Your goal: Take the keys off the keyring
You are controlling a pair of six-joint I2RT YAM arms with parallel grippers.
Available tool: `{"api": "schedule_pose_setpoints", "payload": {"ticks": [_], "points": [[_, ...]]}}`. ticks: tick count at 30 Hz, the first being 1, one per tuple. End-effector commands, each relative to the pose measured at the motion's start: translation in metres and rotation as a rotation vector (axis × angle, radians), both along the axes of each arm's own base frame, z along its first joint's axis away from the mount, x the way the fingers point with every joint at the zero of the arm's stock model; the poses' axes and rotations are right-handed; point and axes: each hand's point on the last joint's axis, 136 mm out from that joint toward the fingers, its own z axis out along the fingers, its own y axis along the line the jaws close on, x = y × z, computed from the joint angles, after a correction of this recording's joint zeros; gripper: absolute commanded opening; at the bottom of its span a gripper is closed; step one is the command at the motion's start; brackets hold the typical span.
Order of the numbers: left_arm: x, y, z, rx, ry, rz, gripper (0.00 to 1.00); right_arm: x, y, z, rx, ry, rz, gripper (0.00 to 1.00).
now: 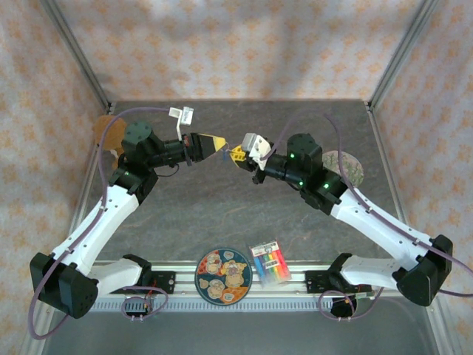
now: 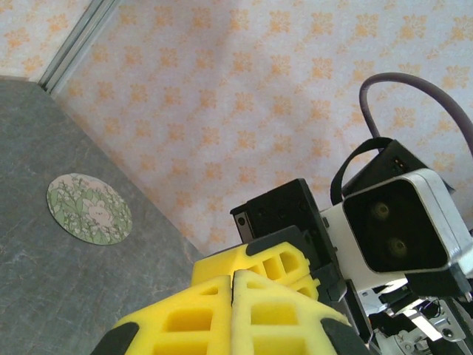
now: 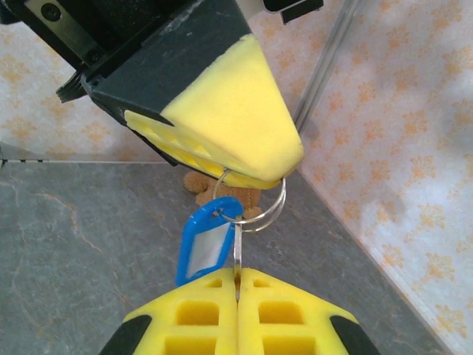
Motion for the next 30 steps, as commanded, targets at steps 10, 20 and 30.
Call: {"api": "schedule_pose_setpoints", "payload": {"ticks": [10,20,30], "points": [[0.007,0.007,0.008,0.016,-0.058,0.065,0.0,-0.003,0.008,-0.005,-0.119,-0.081,-0.043,0.0],[0.009,0.008,0.004,0.035,-0.055,0.08,0.0,-0.003,0.022,-0.012,-0.18,-0.127,-0.054,0.0],[0.007,0.01,0.003,0.05,-0.062,0.095,0.0,-0.004,0.027,-0.012,-0.188,-0.125,-0.074,0.0]]}}
